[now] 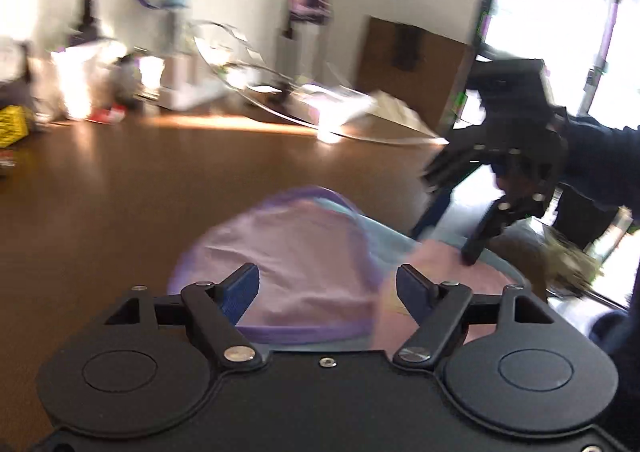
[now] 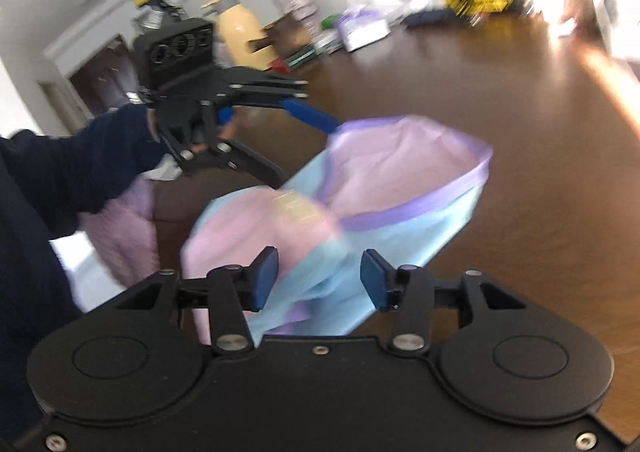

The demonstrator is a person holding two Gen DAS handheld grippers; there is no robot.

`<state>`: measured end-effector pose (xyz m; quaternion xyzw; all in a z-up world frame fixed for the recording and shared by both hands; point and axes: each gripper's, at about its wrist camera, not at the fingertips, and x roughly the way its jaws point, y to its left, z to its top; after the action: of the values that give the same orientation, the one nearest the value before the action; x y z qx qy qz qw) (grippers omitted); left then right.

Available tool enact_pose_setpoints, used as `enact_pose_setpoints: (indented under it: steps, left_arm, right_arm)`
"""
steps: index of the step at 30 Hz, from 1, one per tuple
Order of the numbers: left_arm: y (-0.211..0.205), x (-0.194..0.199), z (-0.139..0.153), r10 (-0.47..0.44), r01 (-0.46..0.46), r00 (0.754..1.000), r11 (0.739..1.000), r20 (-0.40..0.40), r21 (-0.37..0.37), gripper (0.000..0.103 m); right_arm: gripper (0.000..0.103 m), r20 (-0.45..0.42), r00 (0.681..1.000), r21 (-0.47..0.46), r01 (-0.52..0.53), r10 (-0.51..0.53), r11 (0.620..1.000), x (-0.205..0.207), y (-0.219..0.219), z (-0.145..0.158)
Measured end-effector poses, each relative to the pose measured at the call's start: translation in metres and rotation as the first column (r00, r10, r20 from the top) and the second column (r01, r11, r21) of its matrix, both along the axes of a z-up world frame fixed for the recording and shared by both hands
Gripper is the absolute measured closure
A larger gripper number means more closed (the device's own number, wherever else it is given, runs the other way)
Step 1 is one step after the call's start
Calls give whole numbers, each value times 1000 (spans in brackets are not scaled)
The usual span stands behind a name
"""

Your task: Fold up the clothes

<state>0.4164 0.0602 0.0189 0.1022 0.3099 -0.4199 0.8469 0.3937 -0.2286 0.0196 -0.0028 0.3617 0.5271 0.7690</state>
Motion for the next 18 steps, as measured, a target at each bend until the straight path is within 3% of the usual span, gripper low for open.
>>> enact_pose_setpoints:
  steps: [4,7,10,11,13,15,17,18]
  left_arm:
    - [5,23,-11,206,-204,979,973,-6,106,25]
    - [13,36,-14,291,-287,956,954,-40,83,26]
    - [21,41,-15,304,-300,949,952,-88,55,30]
    - [20,40,-15,303,-299,949,953,-90,58,38]
    - [19,39,-15,300,-295,950,953,-89,66,55]
    - [19,37,-12,305,-299,947,952,-103,70,84]
    - [17,35,-12,306,-300,943,952,-130,63,93]
    - [16,33,-12,307,-302,941,952,-139,60,96]
  right_arm:
    - [41,110,989,-31,104,-100,994,21,3,3]
    - [41,122,983,-54,141,-134,988,45,11,-3]
    - [46,119,983,-111,152,-138,982,63,23,-11]
    - [54,122,983,-126,153,-138,980,66,25,-13]
    - [61,135,982,-145,152,-132,978,68,29,-15]
    - [85,151,981,-160,150,-126,976,67,30,-16]
    - [98,167,978,-175,154,-125,972,65,31,-17]
    - [98,175,976,-178,158,-127,971,64,32,-17]
